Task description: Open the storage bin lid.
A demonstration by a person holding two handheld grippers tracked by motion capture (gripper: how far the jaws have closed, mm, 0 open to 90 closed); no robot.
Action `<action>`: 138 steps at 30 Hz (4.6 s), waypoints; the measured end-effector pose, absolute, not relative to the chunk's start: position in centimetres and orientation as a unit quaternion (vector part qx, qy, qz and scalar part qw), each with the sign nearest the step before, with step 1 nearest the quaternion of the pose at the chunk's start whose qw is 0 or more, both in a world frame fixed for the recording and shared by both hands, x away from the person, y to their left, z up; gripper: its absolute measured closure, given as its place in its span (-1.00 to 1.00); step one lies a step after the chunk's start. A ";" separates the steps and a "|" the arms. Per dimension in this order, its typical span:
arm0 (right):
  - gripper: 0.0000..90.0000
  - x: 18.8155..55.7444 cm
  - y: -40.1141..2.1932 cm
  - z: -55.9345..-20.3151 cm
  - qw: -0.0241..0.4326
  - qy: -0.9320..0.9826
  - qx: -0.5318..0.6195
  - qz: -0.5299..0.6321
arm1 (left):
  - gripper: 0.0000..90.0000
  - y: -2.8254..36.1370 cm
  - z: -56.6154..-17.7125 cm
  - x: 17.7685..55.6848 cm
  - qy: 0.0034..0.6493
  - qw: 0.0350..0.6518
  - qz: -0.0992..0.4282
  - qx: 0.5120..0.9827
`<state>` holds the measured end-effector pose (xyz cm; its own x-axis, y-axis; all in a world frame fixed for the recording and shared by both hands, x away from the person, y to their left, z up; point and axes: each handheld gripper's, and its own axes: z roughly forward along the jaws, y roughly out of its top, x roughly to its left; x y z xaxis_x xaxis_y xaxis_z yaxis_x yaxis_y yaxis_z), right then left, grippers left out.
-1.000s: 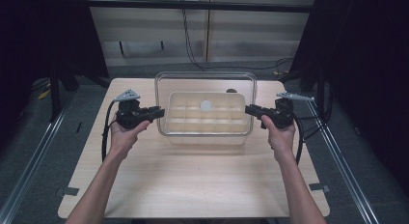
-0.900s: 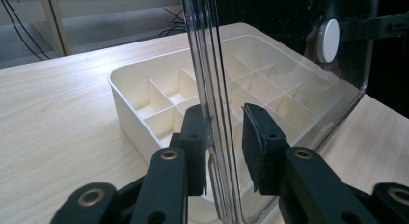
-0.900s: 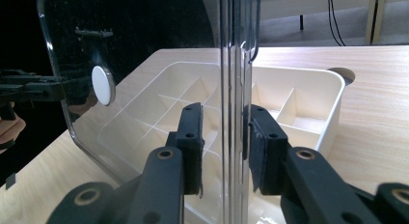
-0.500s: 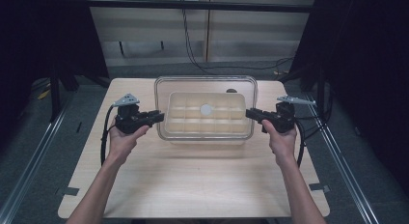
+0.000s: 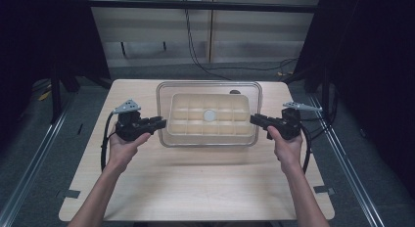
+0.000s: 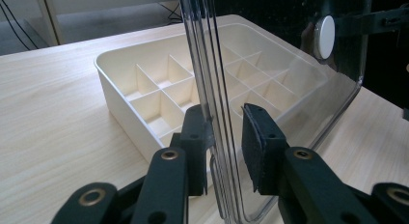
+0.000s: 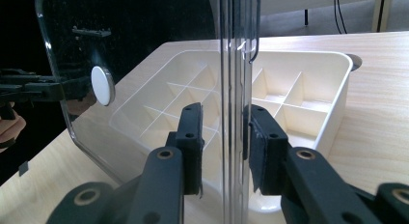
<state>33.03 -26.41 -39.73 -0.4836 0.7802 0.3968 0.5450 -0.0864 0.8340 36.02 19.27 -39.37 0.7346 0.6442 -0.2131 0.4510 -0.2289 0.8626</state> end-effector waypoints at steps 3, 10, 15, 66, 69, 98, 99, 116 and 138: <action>0.54 32.6 -26.2 -39.9 0.109 0.672 0.494 0.541 | 0.60 19.3 -39.6 35.8 0.355 0.507 0.095 0.780; 0.54 32.2 -26.1 -40.2 0.105 0.677 0.495 0.535 | 0.61 19.6 -39.9 35.1 0.354 0.505 0.089 0.782; 0.54 31.7 -25.9 -40.2 0.105 0.679 0.495 0.532 | 0.60 19.7 -40.1 34.7 0.354 0.503 0.086 0.784; 0.55 24.8 -25.6 -41.8 0.073 0.705 0.484 0.513 | 0.64 20.5 -41.6 28.5 0.327 0.474 0.073 0.814; 0.56 24.3 -25.6 -41.9 0.071 0.710 0.481 0.510 | 0.64 20.4 -41.7 28.1 0.327 0.470 0.074 0.816; 0.54 22.2 -25.2 -45.8 0.036 0.722 0.501 0.476 | 0.61 20.7 -45.2 25.6 0.335 0.437 0.021 0.834; 0.52 22.1 -24.9 -46.0 0.046 0.732 0.500 0.461 | 0.58 20.6 -45.2 25.7 0.335 0.436 0.022 0.835; 0.43 22.4 -24.3 -46.7 0.047 0.739 0.502 0.446 | 0.43 20.5 -46.0 25.8 0.340 0.422 0.024 0.840; 0.28 23.3 -24.1 -47.5 0.034 0.747 0.519 0.415 | 0.27 19.5 -46.8 27.2 0.345 0.393 0.007 0.852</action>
<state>23.31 -24.11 -47.49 -0.4588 0.8036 0.3791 0.7465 0.1173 0.6549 27.15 19.47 -46.84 0.7619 0.5937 -0.2591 0.5824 -0.4529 0.6751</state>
